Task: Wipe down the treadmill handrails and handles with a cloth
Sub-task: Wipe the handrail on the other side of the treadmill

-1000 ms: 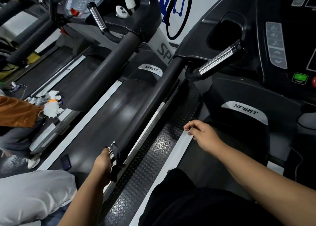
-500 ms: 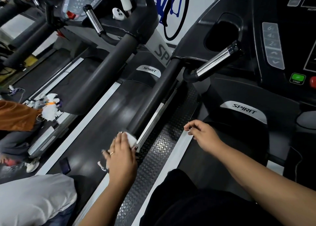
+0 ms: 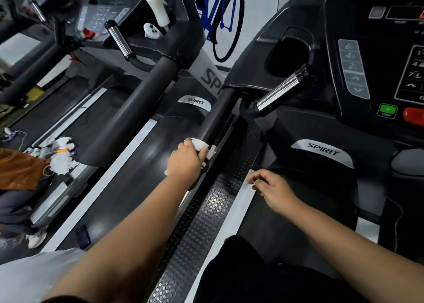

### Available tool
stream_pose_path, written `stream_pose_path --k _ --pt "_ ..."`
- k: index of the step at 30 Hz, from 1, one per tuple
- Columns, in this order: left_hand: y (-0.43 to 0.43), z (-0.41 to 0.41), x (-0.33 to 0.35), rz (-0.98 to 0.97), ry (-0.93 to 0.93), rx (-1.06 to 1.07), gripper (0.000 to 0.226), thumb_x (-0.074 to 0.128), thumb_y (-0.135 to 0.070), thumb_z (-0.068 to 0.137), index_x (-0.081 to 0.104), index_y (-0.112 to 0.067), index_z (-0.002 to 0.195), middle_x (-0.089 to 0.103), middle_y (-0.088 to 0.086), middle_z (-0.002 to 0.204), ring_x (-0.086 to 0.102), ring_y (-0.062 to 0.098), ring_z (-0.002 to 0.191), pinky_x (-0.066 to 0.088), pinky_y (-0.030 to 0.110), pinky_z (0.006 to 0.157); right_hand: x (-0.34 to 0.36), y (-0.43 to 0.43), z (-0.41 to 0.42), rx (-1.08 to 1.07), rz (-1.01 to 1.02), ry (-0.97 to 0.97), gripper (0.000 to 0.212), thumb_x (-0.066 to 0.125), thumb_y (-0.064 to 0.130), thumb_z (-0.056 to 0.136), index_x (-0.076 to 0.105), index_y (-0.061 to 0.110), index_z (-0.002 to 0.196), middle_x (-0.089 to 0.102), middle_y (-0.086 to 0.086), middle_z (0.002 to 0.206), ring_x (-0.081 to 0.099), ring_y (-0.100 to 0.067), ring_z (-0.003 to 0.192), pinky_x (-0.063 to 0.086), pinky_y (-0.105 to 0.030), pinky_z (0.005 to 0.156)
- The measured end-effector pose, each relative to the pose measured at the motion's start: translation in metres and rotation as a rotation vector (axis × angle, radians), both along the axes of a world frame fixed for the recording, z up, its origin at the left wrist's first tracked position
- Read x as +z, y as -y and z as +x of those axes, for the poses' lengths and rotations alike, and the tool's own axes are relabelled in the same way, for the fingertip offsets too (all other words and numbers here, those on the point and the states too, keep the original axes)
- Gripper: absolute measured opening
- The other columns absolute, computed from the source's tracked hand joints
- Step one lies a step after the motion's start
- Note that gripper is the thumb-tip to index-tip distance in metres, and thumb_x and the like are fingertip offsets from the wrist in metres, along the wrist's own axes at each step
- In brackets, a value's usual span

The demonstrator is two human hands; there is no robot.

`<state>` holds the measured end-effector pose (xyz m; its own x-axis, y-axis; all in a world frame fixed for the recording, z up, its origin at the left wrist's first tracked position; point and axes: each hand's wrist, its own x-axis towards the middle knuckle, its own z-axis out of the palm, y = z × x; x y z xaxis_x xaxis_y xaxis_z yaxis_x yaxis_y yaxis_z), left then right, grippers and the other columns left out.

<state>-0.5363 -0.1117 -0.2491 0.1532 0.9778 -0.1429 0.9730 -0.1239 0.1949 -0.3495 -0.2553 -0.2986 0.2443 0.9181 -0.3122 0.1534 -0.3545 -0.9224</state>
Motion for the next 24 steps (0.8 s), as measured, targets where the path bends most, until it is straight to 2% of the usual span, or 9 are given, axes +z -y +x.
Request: stream_pose_path --k 3,5,8,13,16,19,24 --pt "-0.016 0.024 0.001 0.023 0.004 -0.021 0.06 0.039 -0.057 0.097 0.044 -0.005 0.128 0.056 0.017 0.126 0.056 0.042 0.112 0.045 0.046 0.085 0.002 0.0 -0.001 0.016 0.001 0.012 0.035 0.047 0.003 0.095 0.066 0.031 0.084 0.07 0.004 0.094 0.064 -0.01 0.084 0.042 -0.014 0.065" --pt "-0.019 0.025 0.001 0.04 0.008 -0.051 0.063 0.038 -0.057 0.098 0.04 -0.006 0.135 0.054 0.017 0.128 0.056 0.042 0.112 0.045 0.046 0.085 0.003 0.001 -0.001 0.014 0.001 0.013 0.034 0.047 0.004 0.096 0.066 0.03 0.085 0.07 0.005 0.094 0.065 -0.01 0.084 0.042 -0.013 0.065" --pt "-0.006 0.007 -0.002 0.048 0.039 -0.104 0.066 0.041 -0.053 0.098 0.031 -0.01 0.147 0.051 0.016 0.133 0.055 0.041 0.114 0.044 0.045 0.089 0.002 0.004 0.002 -0.004 -0.017 0.017 0.032 0.049 0.006 0.095 0.067 0.031 0.085 0.071 0.007 0.093 0.066 -0.02 0.083 0.046 -0.024 0.068" --pt "0.042 -0.047 -0.01 0.033 0.035 -0.037 0.069 0.041 -0.059 0.095 0.028 -0.018 0.15 0.051 0.008 0.136 0.054 0.033 0.119 0.044 0.045 0.092 0.009 0.002 0.006 -0.016 -0.006 -0.007 0.034 0.046 0.002 0.096 0.065 0.028 0.083 0.07 0.005 0.094 0.065 -0.007 0.084 0.043 -0.011 0.064" --pt "0.07 -0.075 -0.013 0.041 0.029 -0.013 0.069 0.042 -0.058 0.096 0.026 -0.02 0.151 0.047 0.003 0.142 0.05 0.028 0.124 0.042 0.042 0.097 0.013 0.0 0.01 -0.034 0.007 -0.033 0.034 0.045 0.002 0.097 0.064 0.027 0.084 0.07 0.005 0.093 0.063 -0.002 0.081 0.042 -0.008 0.063" --pt "0.078 -0.08 -0.016 0.064 0.016 -0.019 0.07 0.045 -0.054 0.096 0.025 -0.018 0.152 0.045 0.004 0.144 0.05 0.028 0.124 0.043 0.041 0.099 0.015 -0.001 0.014 -0.043 0.01 -0.06 0.031 0.045 0.003 0.097 0.065 0.026 0.087 0.07 0.004 0.095 0.063 0.0 0.081 0.043 -0.011 0.067" --pt "0.054 -0.05 -0.013 0.092 -0.04 -0.045 0.071 0.047 -0.051 0.096 0.022 -0.015 0.153 0.043 0.007 0.144 0.053 0.032 0.119 0.047 0.044 0.092 0.017 -0.003 0.013 -0.078 -0.002 -0.096 0.029 0.044 0.003 0.097 0.062 0.023 0.09 0.07 0.002 0.095 0.062 -0.005 0.078 0.044 -0.016 0.068"
